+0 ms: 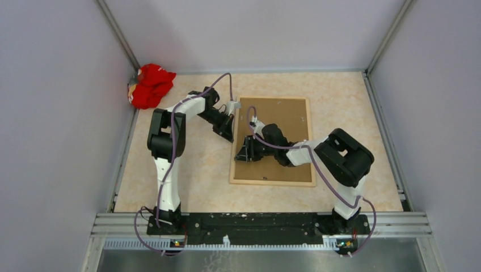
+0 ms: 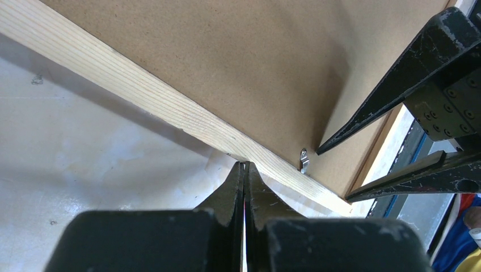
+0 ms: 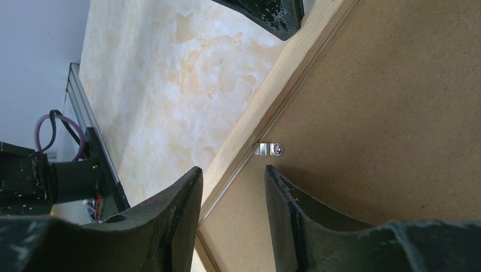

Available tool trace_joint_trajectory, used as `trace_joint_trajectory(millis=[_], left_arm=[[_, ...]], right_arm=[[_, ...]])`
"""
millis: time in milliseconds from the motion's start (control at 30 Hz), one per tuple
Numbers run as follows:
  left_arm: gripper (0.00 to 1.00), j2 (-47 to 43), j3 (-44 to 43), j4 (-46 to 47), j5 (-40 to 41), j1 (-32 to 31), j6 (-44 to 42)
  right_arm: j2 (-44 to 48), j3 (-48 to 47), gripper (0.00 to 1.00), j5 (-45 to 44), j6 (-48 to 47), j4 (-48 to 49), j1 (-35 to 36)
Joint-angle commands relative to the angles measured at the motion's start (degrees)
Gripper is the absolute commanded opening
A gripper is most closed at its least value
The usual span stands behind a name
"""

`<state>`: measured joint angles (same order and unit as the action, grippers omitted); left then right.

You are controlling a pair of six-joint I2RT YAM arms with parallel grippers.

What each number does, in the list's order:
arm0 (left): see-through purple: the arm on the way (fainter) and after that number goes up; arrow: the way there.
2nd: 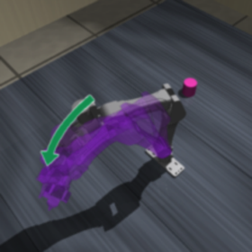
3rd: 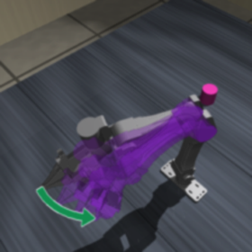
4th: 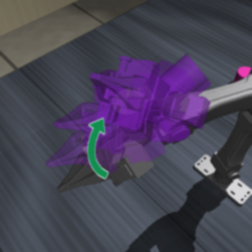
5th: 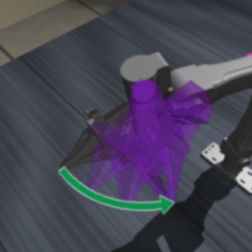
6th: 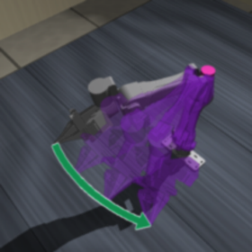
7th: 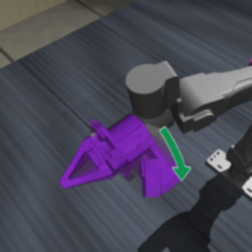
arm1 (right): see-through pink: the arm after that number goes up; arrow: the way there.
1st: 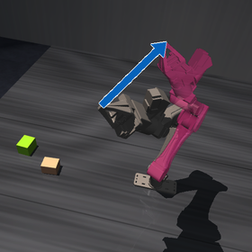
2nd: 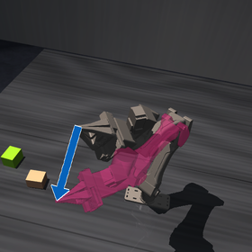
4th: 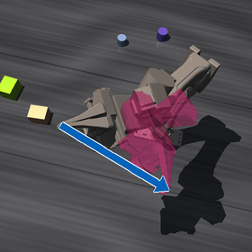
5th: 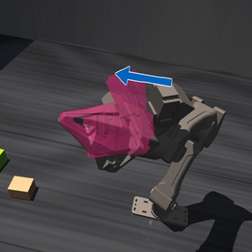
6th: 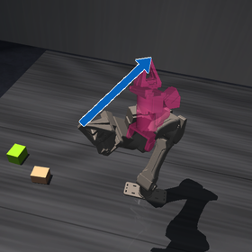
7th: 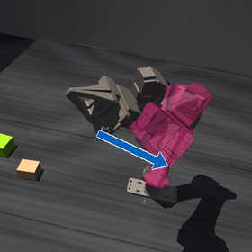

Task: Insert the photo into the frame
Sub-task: Install the photo frame at the center of the board.

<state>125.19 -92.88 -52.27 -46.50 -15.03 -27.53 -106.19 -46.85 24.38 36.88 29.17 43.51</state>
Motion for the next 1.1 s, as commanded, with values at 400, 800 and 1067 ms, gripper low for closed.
trace_joint_trajectory(millis=[400,800,1067], left_arm=[[0.00,2.1,0.2,0.5,2.1,-0.9,-1.0],[0.00,2.1,0.2,0.4,2.4,-0.9,-1.2],[0.00,3.1,-3.8,-1.0,1.3,0.3,0.2]], right_arm=[[-4.6,-2.7,0.44,-0.2,1.6,3.9,0.5],[-4.3,-2.9,0.43,-0.6,3.2,4.5,1.1],[3.3,-5.8,0.46,2.4,2.8,1.5,-5.6]])
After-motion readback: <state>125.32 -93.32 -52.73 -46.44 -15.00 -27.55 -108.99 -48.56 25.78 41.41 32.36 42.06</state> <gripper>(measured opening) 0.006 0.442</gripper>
